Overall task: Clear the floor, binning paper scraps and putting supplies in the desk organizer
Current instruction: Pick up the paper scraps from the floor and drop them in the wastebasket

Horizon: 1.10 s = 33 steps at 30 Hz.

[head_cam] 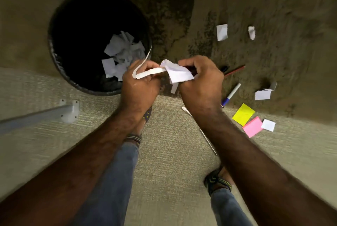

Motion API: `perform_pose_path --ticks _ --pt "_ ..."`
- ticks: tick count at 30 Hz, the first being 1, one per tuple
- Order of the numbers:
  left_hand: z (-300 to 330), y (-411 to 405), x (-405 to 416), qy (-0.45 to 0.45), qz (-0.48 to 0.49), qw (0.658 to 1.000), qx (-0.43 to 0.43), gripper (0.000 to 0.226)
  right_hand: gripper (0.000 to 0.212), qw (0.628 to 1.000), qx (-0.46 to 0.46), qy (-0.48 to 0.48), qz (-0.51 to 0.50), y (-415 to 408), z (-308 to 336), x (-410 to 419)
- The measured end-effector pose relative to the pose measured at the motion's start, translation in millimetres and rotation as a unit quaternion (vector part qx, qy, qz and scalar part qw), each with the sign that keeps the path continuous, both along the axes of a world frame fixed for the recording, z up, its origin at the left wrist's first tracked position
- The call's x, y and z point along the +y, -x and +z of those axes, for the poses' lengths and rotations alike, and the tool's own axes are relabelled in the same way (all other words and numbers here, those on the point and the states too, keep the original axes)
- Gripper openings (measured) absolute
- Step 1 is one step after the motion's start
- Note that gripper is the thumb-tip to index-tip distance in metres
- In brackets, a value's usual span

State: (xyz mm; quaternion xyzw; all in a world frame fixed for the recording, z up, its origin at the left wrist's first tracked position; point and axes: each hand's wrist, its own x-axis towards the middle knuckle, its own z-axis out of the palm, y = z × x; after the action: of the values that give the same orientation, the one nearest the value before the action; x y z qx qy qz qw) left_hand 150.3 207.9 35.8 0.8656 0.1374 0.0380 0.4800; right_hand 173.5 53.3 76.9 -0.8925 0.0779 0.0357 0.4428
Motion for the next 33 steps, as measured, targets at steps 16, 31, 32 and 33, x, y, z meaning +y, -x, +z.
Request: perform_pose_path --ticks 16,31,32,33 --pt "-23.3 -2.6 125.5 -0.078 0.155 0.98 0.096 0.026 0.024 0.995 0.068 -0.028 0.062 -33.1 -21.9 131.1" --pt "-8.8 -9.8 21.0 -0.164 0.028 0.985 -0.049 0.032 0.017 0.997 0.036 -0.058 -0.047 4.3 -44.8 22.0" --pt "-10.3 -9.6 5.7 -0.161 0.022 0.986 -0.044 0.032 0.017 0.996 0.037 -0.056 -0.057 8.0 -46.6 6.5" --pt "-12.4 -9.2 -10.3 -0.157 0.017 0.987 -0.036 0.031 0.017 0.996 0.038 -0.055 -0.065 11.7 -48.5 -10.0"
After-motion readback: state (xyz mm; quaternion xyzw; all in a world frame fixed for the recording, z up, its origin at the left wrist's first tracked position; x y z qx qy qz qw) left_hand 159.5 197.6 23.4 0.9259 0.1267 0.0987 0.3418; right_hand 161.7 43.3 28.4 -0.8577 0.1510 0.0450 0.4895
